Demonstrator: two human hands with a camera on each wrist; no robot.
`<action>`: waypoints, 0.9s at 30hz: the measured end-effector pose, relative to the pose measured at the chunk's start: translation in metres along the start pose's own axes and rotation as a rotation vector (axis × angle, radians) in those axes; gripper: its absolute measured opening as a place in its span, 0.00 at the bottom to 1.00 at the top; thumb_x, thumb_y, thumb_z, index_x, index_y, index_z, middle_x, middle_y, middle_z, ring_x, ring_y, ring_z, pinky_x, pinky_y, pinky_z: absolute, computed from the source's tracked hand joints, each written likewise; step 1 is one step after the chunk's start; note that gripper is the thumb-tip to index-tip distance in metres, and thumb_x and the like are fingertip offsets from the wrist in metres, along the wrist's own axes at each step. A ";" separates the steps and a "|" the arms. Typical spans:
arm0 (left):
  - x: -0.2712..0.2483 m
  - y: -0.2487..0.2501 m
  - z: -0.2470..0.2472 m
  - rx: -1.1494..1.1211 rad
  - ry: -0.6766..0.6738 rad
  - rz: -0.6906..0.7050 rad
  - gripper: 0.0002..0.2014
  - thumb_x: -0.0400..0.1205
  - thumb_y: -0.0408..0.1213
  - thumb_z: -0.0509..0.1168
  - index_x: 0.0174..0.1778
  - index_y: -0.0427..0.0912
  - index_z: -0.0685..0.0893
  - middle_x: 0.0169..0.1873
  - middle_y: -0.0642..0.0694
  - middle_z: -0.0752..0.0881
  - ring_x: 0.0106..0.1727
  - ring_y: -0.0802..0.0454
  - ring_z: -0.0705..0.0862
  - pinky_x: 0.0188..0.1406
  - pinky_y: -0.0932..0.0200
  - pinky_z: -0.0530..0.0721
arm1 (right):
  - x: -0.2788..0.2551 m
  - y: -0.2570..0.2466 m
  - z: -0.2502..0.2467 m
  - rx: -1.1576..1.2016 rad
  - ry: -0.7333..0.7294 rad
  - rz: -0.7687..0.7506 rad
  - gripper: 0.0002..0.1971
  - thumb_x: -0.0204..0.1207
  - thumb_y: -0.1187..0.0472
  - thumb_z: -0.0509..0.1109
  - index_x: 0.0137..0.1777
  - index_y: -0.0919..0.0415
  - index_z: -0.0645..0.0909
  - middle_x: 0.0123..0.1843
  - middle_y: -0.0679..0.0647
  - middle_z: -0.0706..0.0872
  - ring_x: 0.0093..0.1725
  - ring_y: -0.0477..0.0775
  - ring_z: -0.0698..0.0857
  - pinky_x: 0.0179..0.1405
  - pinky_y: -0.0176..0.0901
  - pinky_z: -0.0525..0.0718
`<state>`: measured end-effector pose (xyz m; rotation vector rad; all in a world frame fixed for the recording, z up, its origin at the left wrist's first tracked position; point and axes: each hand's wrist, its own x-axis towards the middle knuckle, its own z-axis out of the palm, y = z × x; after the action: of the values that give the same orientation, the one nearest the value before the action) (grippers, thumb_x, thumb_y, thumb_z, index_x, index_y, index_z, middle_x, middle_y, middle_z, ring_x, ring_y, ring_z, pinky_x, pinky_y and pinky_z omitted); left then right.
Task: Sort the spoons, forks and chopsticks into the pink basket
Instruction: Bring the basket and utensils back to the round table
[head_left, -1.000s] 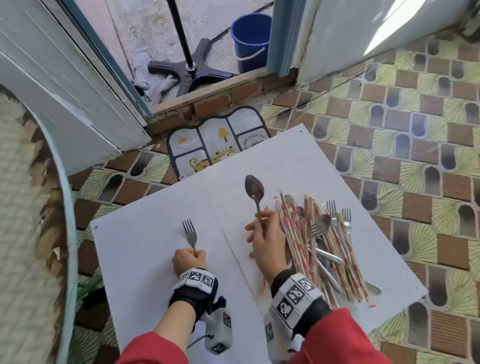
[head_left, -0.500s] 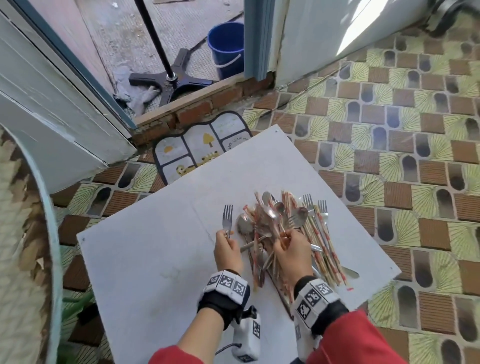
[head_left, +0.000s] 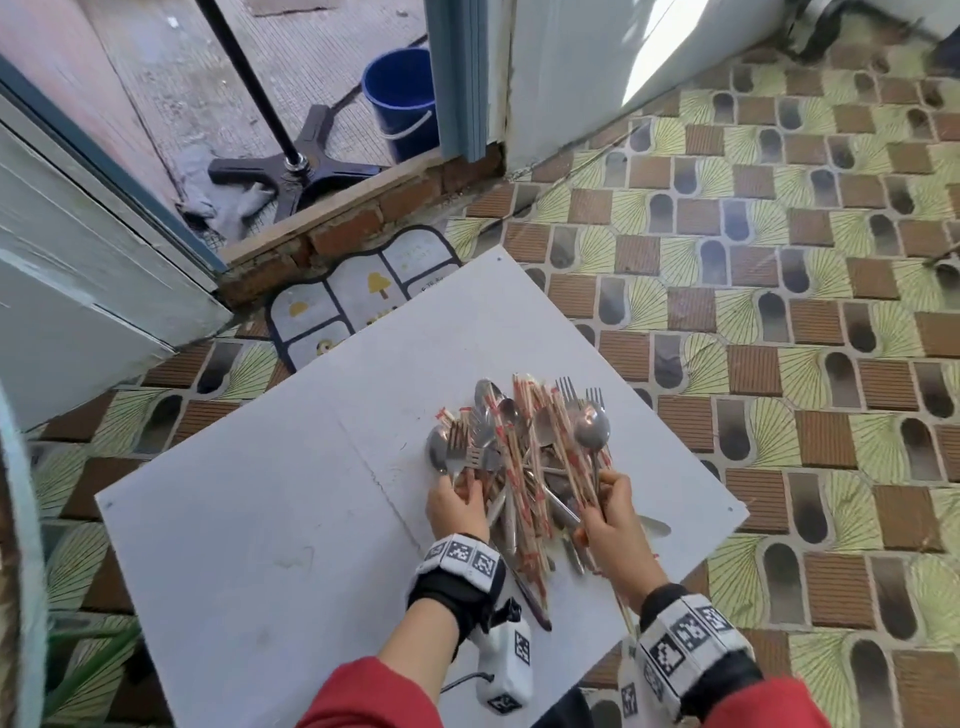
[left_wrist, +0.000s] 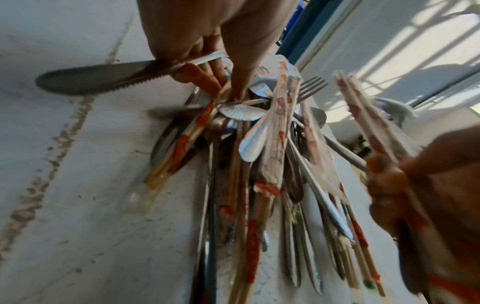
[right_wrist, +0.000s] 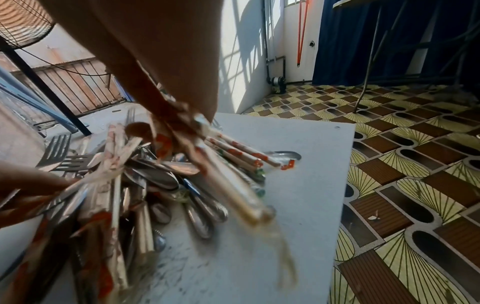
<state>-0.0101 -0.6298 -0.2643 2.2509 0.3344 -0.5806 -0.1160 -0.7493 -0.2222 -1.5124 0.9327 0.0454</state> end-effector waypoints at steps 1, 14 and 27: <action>0.000 0.000 -0.001 -0.004 0.010 0.023 0.12 0.81 0.36 0.64 0.49 0.28 0.80 0.48 0.31 0.84 0.51 0.35 0.83 0.52 0.46 0.80 | 0.001 0.003 -0.001 0.014 0.024 0.000 0.13 0.81 0.69 0.53 0.53 0.48 0.65 0.48 0.55 0.76 0.39 0.50 0.74 0.42 0.48 0.75; -0.025 0.022 0.021 0.076 -0.057 0.166 0.21 0.75 0.47 0.71 0.52 0.34 0.77 0.49 0.44 0.75 0.45 0.50 0.75 0.47 0.60 0.75 | 0.020 0.003 0.004 -0.031 0.161 0.064 0.06 0.83 0.65 0.58 0.48 0.58 0.75 0.41 0.57 0.85 0.40 0.56 0.83 0.45 0.53 0.83; -0.037 0.007 0.004 -0.201 0.102 0.158 0.09 0.79 0.38 0.67 0.34 0.39 0.83 0.24 0.52 0.78 0.25 0.61 0.72 0.26 0.69 0.69 | 0.033 -0.019 0.036 -0.250 0.106 0.063 0.09 0.71 0.67 0.70 0.46 0.64 0.73 0.36 0.54 0.80 0.33 0.51 0.78 0.29 0.39 0.74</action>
<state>-0.0408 -0.6398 -0.2436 2.0936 0.2511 -0.3345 -0.0662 -0.7381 -0.2320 -1.7287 1.0904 0.1326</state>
